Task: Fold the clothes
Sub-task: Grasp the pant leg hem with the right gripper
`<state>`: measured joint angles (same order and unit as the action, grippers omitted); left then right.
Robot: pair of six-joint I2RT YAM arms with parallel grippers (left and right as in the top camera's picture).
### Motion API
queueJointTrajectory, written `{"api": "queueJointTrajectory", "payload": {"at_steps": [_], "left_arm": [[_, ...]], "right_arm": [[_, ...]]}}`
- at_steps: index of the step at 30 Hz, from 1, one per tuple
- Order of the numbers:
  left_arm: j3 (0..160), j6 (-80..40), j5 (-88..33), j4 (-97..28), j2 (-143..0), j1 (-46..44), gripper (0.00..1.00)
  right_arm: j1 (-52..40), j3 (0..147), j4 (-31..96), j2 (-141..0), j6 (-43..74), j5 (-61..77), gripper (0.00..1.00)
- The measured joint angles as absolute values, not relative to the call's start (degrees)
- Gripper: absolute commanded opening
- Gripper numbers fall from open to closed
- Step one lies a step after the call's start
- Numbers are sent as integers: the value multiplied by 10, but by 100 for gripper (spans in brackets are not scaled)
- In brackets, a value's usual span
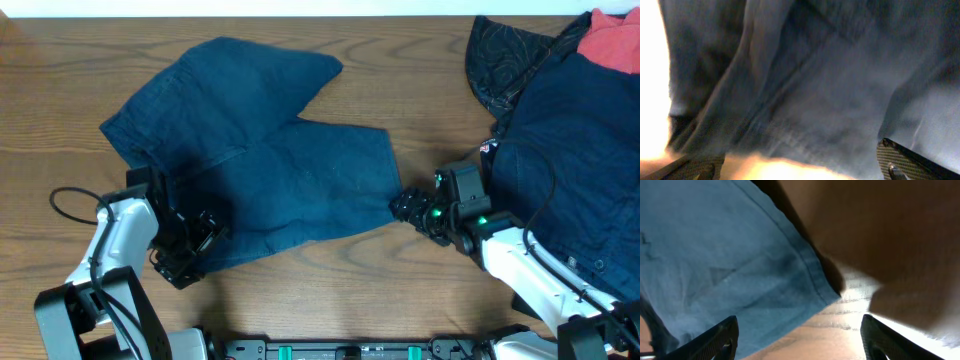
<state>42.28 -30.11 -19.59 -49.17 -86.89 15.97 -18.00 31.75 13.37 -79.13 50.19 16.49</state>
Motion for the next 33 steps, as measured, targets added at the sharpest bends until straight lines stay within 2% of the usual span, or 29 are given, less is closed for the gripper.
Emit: {"api": "queueJointTrajectory", "payload": {"at_steps": [3,9,11,14,17,22,27,33], "left_arm": [[396,-333,-203,-432,-868,160,98],[385,-375,-204,-420,-857,160,91],[384,-381,-205,-423,-857,160,92],[378,-387,-207,-447,-857,160,98],[372,-401,-208,-475,-858,160,98],[370,-435,-192,-451,-858,160,98],[371,-472,-165,-440,-857,159,90],[372,-482,-161,-436,-856,158,89]], "right_arm": [[-199,301,128,-791,552,151,75],[-231,296,124,-791,624,102,73],[-236,296,123,-791,644,85,72],[-241,296,121,-791,665,60,72],[-241,297,113,-796,681,37,72],[-241,306,55,-829,715,20,71],[-241,318,-14,-875,740,29,71],[-241,335,-30,-905,755,51,73]]}}
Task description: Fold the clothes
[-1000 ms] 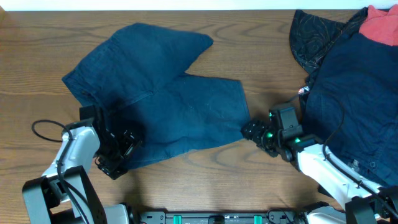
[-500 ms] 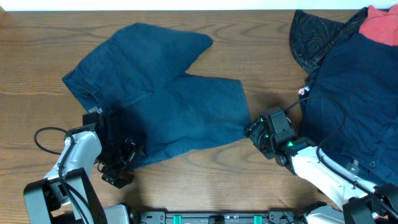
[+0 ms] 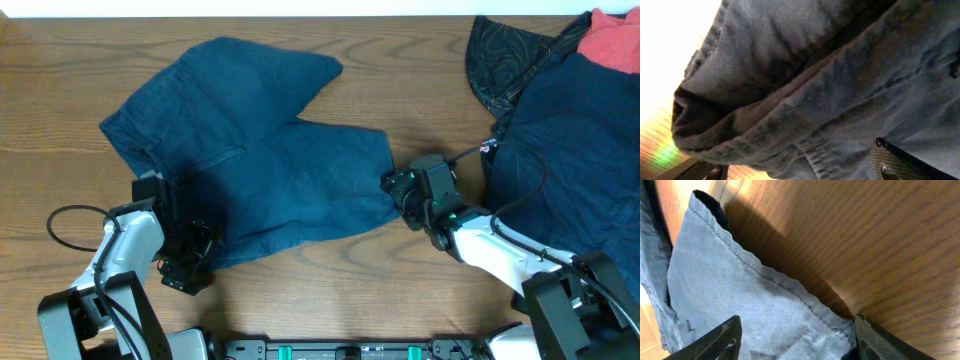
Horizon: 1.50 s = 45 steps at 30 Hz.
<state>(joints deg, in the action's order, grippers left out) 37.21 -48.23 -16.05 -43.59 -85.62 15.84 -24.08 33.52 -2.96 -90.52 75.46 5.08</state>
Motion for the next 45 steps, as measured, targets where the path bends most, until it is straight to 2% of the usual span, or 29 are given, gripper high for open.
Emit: {"api": "queueJointTrajectory", "payload": {"at_steps": [20,26,30,32,38,40,41,42,44,45], "left_arm": [[372,-472,-156,-435,-856,158,89],[373,-467,-154,-435,-856,158,90],[373,-463,-151,-436,-855,158,90],[373,-460,-150,-436,-855,158,90],[373,-451,-147,-437,-855,158,90],[373,-450,-146,-438,-855,158,90],[373,-449,-146,-439,-855,158,84],[373,-451,-146,-439,-855,158,72],[373,-446,-146,-439,-854,158,31],[374,-439,-146,-438,-854,158,24]], "right_arm": [[-188,355,205,-863,724,192,76],[-193,346,185,-856,722,192,75],[-227,338,133,-860,725,175,72],[-244,340,118,-866,729,164,67],[-255,336,109,-878,747,140,17],[-255,331,98,-882,753,126,4],[-255,330,93,-884,752,125,1],[-255,328,88,-885,752,114,1],[-255,328,77,-887,752,104,1],[-255,328,74,-888,749,103,1]]}}
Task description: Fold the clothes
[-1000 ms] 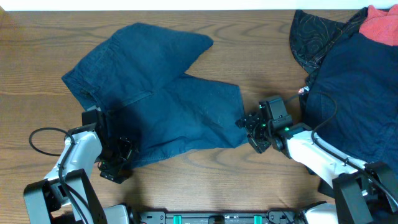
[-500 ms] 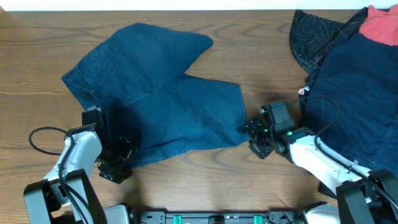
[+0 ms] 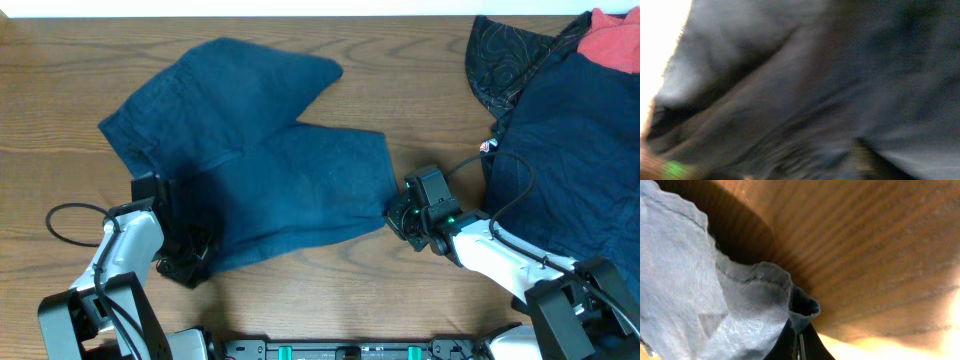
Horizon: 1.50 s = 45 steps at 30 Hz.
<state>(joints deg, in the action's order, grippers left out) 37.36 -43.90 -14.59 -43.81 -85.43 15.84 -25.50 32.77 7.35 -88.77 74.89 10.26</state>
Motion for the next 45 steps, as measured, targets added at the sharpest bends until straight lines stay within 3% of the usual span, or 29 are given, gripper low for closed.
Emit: {"api": "queueJointTrajectory", "payload": {"at_steps": [2,12,20,26,30,36,45], "left_arm": [[374,-423,-147,-438,-854,158,6],[370,-340,-187,-506,-811,149,6],[381,-252,-297,-624,-628,135,6],[407,-227,-360,-725,-450,54,6],[422,-230,-371,-728,-357,18,6],[436,-286,-289,-600,-305,10,6],[439,-343,-112,-411,-460,11,7]], "right_arm": [[-253,328,68,-888,732,101,1],[-181,324,230,-776,613,129,1],[-102,408,449,-590,491,128,1],[-73,524,553,-521,398,87,1],[-73,592,549,-523,348,86,1],[-85,668,428,-604,265,139,1],[-171,748,170,-821,190,136,1]]}}
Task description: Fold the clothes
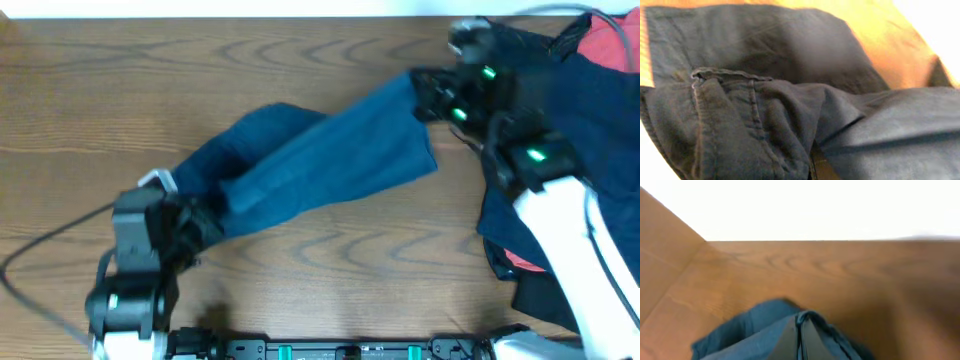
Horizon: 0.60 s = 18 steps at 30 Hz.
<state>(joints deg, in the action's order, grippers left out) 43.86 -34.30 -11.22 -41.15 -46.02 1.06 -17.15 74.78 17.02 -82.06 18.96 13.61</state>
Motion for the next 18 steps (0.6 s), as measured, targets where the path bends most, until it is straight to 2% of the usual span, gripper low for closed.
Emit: {"api": "queueJointTrajectory", "payload": {"at_steps": [3,4,6,7,8,9,11,12,15,16,18], "left_arm": [[438,-350,-76,-356,-541,19,17],[438,-351,-65,-332,-569,23,17],[438,-357,-46,-278,-628,35,24],[438,-360,-40,-255,-653,41,30],[437,-359,-34,-225,-681,50,39],[437,-360,-30,-201,-702,57,50],[438,-361,-25,-142,-753,74,55],[438,-362,-26,-123,-772,81,59],[437,-363,-31,-110,-813,102,64],[437,-363,-37,-114,-818,109,65],[437,-362,-46,-130,-818,124,68]], "right_arm": [[-192,753,115,-883,177,120,1],[-196,753,102,-904,175,115,1],[-202,754,82,-949,173,102,1],[-204,754,73,-972,173,97,1],[-208,754,64,-999,173,93,6],[-212,754,59,-1018,174,91,22],[-221,754,47,-1057,174,86,64],[-226,754,46,-1072,171,85,76],[-236,754,67,-1095,166,78,96],[-236,754,79,-1095,166,75,99],[-232,754,100,-1089,161,65,99]]}}
